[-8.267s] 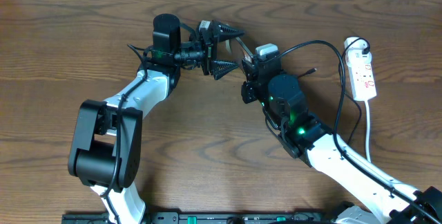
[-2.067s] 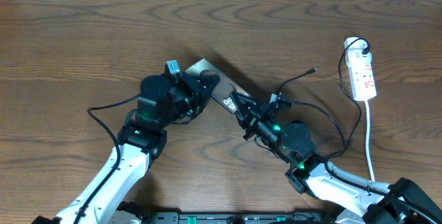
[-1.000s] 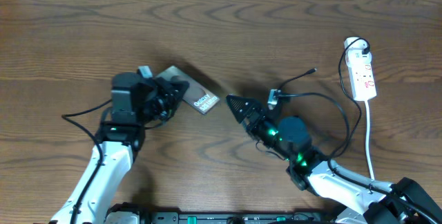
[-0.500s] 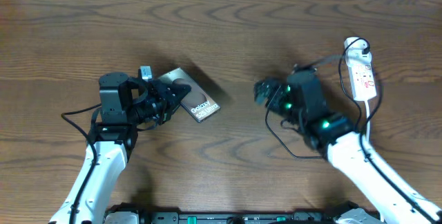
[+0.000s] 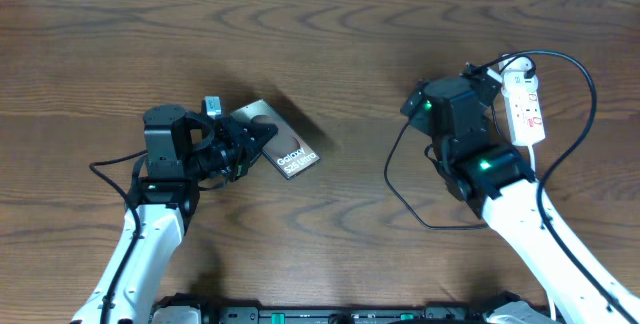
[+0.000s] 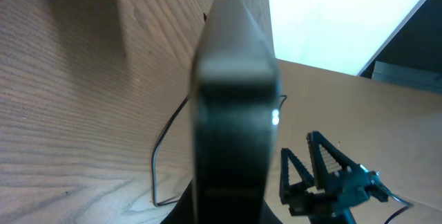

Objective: Plug charger to phone and switch on socket
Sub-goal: 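Open the right gripper and move it right toward the black cable, then lower the right gripper and grasp the USB-C plug end of the cable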

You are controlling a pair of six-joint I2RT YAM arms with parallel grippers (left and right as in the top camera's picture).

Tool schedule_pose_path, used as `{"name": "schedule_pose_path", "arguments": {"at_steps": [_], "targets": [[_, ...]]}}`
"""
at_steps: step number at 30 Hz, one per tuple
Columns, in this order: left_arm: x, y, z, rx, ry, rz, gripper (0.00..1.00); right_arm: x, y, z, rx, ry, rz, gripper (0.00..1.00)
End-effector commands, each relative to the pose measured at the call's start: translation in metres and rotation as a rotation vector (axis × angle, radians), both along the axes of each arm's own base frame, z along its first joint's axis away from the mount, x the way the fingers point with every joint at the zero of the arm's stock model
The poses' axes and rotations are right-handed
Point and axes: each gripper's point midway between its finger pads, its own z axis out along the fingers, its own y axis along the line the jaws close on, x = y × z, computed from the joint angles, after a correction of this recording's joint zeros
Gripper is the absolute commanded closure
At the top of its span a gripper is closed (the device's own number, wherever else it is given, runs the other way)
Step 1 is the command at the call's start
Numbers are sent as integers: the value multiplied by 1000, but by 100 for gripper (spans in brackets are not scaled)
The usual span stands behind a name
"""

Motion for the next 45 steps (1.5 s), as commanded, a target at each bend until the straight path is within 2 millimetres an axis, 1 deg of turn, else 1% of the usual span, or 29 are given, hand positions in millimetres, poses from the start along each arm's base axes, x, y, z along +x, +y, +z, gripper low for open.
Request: {"name": "schedule_pose_path", "arguments": {"at_steps": [1,3,4,6,10,13,20,23,29,33,37,39,43,45], "targets": [[-2,-4,9,-17,-26,-35,93,13,-18,-22,-123,30,-95,8],[-2,-4,9,-17,-26,-35,93,18,-18,-40,-150,65,-102,10],[-2,-4,9,-17,-26,-35,93,23,-19,-55,-173,99,-124,13],[-2,-4,9,-17,-26,-35,92,28,-20,-68,-182,129,-158,17],[-2,-4,9,-17,-26,-34,93,36,-26,-92,-153,193,-240,23],[-2,-4,9,-17,-26,-34,92,42,-30,-110,-131,241,-283,24],[-2,-4,9,-17,-26,-34,93,52,-41,-144,-139,306,-316,25],[-1,-4,8,-15,-26,-31,93,54,-44,-156,-144,319,-325,30],[-1,-4,8,-14,-26,-30,92,60,-43,-174,-141,320,-325,33],[-1,-4,8,-15,-26,-31,93,66,-42,-178,-128,302,-326,35],[-1,-4,8,-14,-26,-30,93,69,-43,-181,-114,300,-329,40],[-1,-4,8,-14,-26,-30,92,69,-42,-185,-106,305,-324,47],[-1,-4,8,-14,-26,-30,93,66,-31,-198,-84,356,-256,62],[-1,-4,8,-14,-26,-30,93,64,-26,-205,-90,383,-219,73]]}}
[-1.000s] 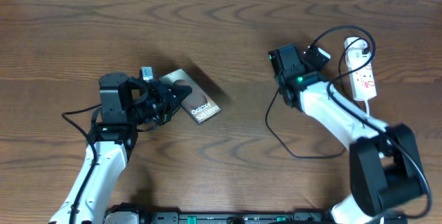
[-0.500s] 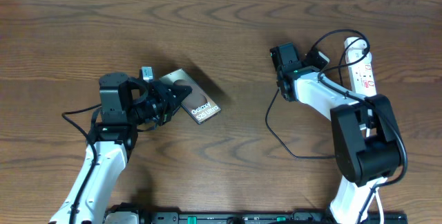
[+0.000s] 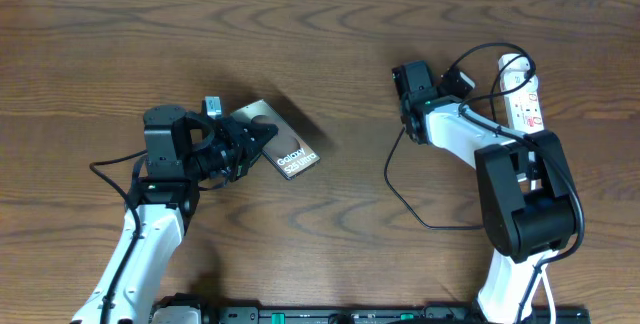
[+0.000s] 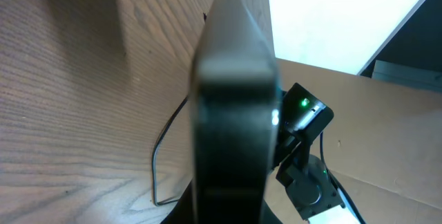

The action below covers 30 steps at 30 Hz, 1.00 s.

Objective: Plug charger to phone and switch on socket
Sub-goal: 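Lower the right gripper and grasp the USB-C plug end of the cable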

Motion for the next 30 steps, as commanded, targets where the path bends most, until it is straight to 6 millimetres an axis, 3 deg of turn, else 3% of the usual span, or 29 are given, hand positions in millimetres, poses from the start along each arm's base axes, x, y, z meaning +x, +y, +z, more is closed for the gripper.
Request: {"name": "schedule_pose_path", "arguments": {"at_steps": [1,2,6,14,18,24,27,30], "targets": [[-1,-3,8,-14,-25,-27,93,-4,9,-23,32,76,62,78],[-1,-3,8,-14,-25,-27,92,-6,13,-26,20,96,99,89],[-1,-3,8,-14,-25,-27,93,-9,28,-29,23,130,195,99],[-1,-3,8,-14,-25,-27,92,-30,78,-42,198,259,508,99],[-1,-3,8,-10,-32,-30,93,-69,82,-50,271,421,531,99],[-1,-3,8,10,-61,-44,93,-135,64,-54,237,702,492,99],[-1,-3,8,12,-64,-45,93,-142,61,-53,230,732,486,83],[-1,-3,8,13,-66,-47,92,-132,59,-51,216,700,482,69]]}}
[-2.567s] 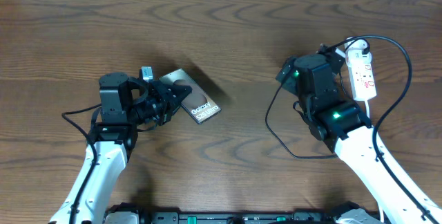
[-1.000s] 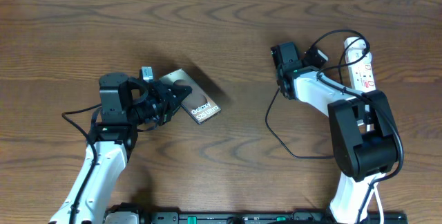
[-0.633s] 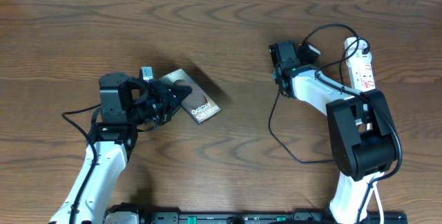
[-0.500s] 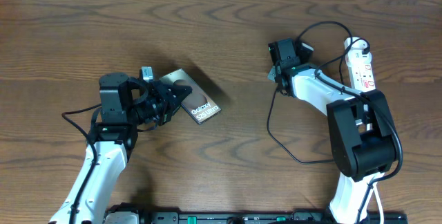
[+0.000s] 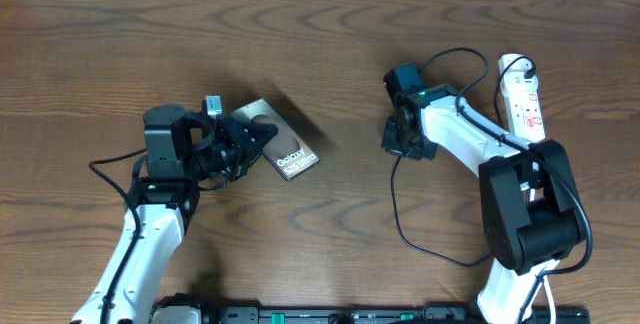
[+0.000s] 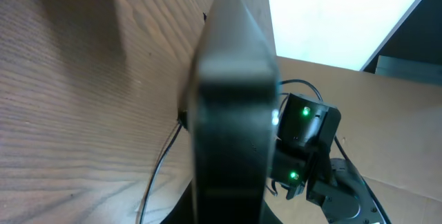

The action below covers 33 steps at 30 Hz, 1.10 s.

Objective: Plug charger to phone and switch on socket
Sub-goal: 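Lower the right gripper and grasp the USB-C plug end of the cable, then carry the USB-C plug left toward the phone's bottom port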

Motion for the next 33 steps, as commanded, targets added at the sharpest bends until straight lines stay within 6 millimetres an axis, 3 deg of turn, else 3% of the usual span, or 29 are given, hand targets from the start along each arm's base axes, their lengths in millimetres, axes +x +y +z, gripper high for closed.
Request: {"name": "schedule_pose_path", "arguments": {"at_steps": [1,4,7,9,19,22,26,30,33], "targets": [[0,-3,9,-4,-42,-35,93,-34,-10,-41,-33,154,0,64],[0,-3,9,-4,-42,-35,92,-17,-17,-35,-71,100,-11,44],[0,-3,9,4,-53,-40,92,-2,-23,-32,-113,43,-16,36],[-1,-3,9,6,-56,-42,92,2,-25,-32,-125,22,-17,36],[-1,-3,9,6,-56,-42,92,-11,-13,-37,-86,60,6,51],[-1,-3,9,6,-56,-42,92,-16,-13,-41,-90,68,10,66],[-1,-3,9,5,-56,-42,93,-18,-14,-43,-90,69,10,99],[-1,-3,9,19,-77,-52,93,-9,-2,-42,-29,44,34,99],[-1,-3,9,27,-89,-57,93,-3,19,-30,77,40,142,99]]}}
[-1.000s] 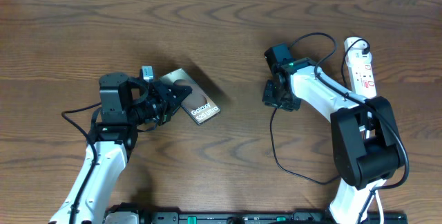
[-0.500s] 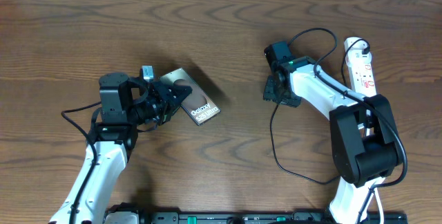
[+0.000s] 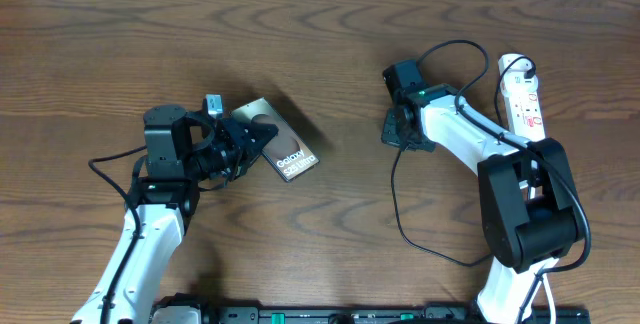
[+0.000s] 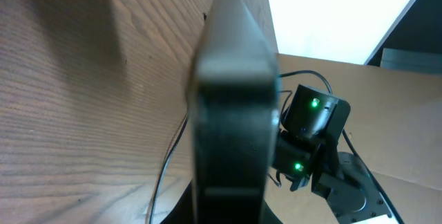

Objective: Plug charger to phone and switch on socket
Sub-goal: 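Carry the USB-C plug left toward the phone's bottom port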

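My left gripper [image 3: 252, 136] is shut on the phone [image 3: 292, 154], a dark slab with a "Galaxy" label, and holds it tilted off the table. In the left wrist view the phone [image 4: 231, 113] stands edge-on and fills the middle. Right of centre, my right gripper [image 3: 394, 130] is shut on the end of the black charger cable [image 3: 397, 214]. It is a good way to the right of the phone. The white socket strip [image 3: 523, 94] lies at the far right. Its switch is too small to read.
The cable loops from the strip over the right arm and trails down toward the table's front edge [image 3: 440, 256]. The right arm [image 3: 470, 144] stretches across the right half of the brown wooden table [image 3: 330, 44].
My right gripper has shifted slightly away from the front edge with the cable end in it. The phone and my left arm have not moved.
My left gripper held the phone tilted up the whole time. My right gripper was beside the socket strip, then stretched out at the far middle, then lower and nearer the phone, with the cable's slack redrawn below it, where it still is.
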You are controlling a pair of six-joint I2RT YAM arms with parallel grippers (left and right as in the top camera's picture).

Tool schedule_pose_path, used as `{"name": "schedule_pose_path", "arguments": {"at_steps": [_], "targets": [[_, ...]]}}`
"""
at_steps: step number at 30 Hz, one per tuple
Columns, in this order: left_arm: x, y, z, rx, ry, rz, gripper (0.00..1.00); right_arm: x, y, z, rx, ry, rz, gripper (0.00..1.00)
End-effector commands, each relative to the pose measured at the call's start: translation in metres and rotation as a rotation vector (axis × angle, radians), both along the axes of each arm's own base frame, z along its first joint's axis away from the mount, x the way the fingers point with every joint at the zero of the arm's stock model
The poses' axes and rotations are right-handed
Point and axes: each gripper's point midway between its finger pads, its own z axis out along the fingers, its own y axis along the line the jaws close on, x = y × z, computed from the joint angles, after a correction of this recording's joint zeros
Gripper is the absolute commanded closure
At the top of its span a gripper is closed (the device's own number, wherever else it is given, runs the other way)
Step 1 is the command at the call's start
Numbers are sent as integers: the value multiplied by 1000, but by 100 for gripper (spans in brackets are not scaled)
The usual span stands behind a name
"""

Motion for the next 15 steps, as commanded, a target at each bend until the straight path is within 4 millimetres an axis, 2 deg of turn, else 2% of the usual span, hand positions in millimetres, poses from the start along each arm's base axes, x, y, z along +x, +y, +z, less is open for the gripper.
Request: {"name": "schedule_pose_path", "arguments": {"at_steps": [1,4,7,10,13,15], "targets": [[0,-3,9,1,-55,-40,92,-28,27,-24,131,140,166,99],[3,-5,17,0,-112,-57,93,-25,44,4,225,95,269,99],[8,-12,36,-34,-232,-119,93,-32,56,43,300,40,399,99],[15,-17,47,-73,-297,-160,93,-53,53,85,303,9,519,99],[24,-18,41,-90,-277,-159,93,-74,49,109,320,15,545,99],[27,-21,39,-108,-279,-187,93,-90,57,125,393,14,627,99]]}}
